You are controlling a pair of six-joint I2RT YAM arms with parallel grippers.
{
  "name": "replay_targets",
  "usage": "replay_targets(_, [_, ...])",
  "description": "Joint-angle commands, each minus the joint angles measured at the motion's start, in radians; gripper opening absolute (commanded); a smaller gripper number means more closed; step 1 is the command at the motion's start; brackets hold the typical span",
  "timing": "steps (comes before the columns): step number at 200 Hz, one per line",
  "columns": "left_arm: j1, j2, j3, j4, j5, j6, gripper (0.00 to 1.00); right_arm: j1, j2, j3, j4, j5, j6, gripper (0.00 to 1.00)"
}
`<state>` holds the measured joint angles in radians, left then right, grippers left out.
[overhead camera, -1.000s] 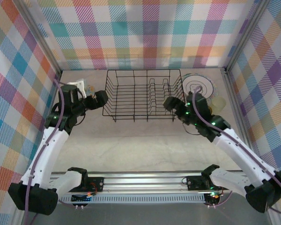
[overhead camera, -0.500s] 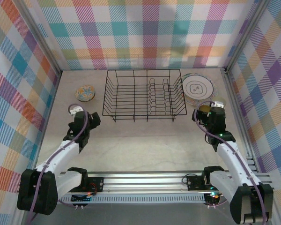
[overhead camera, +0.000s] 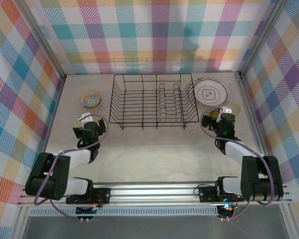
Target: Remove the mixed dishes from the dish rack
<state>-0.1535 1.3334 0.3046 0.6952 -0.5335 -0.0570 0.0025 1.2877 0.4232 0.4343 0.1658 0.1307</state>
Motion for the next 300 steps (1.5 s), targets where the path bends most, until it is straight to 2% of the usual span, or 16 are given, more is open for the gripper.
replay_targets(1, [0.011,0.055,0.010,0.161,0.010,0.022,1.00,-0.009,0.036,-0.006,0.110,-0.059,-0.032,0.99])
replay_targets(17, [0.008,0.151,-0.019,0.339,0.009,0.037,1.00,-0.019,0.049,-0.005,0.134,-0.074,-0.037,0.99])
replay_targets(30, [0.002,0.124,0.005,0.242,0.017,0.026,1.00,-0.030,0.058,0.002,0.135,-0.101,-0.037,0.99])
replay_targets(70, [0.002,0.145,0.031,0.226,0.046,0.043,1.00,-0.039,0.092,0.006,0.189,-0.141,-0.042,0.99])
replay_targets(103, [0.002,0.159,0.034,0.235,0.086,0.061,1.00,-0.041,0.157,-0.034,0.360,-0.161,-0.048,0.99])
replay_targets(137, [0.001,0.210,0.046,0.244,0.176,0.091,1.00,-0.040,0.170,-0.014,0.335,-0.174,-0.057,0.99])
replay_targets(148, [0.003,0.272,0.025,0.378,0.148,0.098,1.00,-0.040,0.175,-0.009,0.332,-0.191,-0.065,0.99])
replay_targets(157, [0.002,0.236,0.039,0.290,0.160,0.084,1.00,-0.040,0.185,-0.010,0.342,-0.212,-0.073,0.99])
replay_targets(172, [0.003,0.254,0.040,0.317,0.157,0.094,1.00,-0.039,0.242,-0.038,0.426,-0.219,-0.070,0.99])
replay_targets(179, [0.003,0.246,0.045,0.290,0.161,0.088,1.00,-0.041,0.263,-0.059,0.521,-0.224,-0.072,0.99])
replay_targets(189, [0.003,0.251,0.046,0.297,0.160,0.090,1.00,-0.039,0.237,-0.051,0.458,-0.219,-0.074,0.99])
replay_targets(200, [0.003,0.248,0.048,0.287,0.163,0.089,1.00,-0.039,0.254,-0.056,0.496,-0.210,-0.069,0.99])
replay_targets(300, [0.012,0.251,0.071,0.245,0.192,0.089,1.00,-0.023,0.249,-0.039,0.457,-0.173,-0.080,0.99])
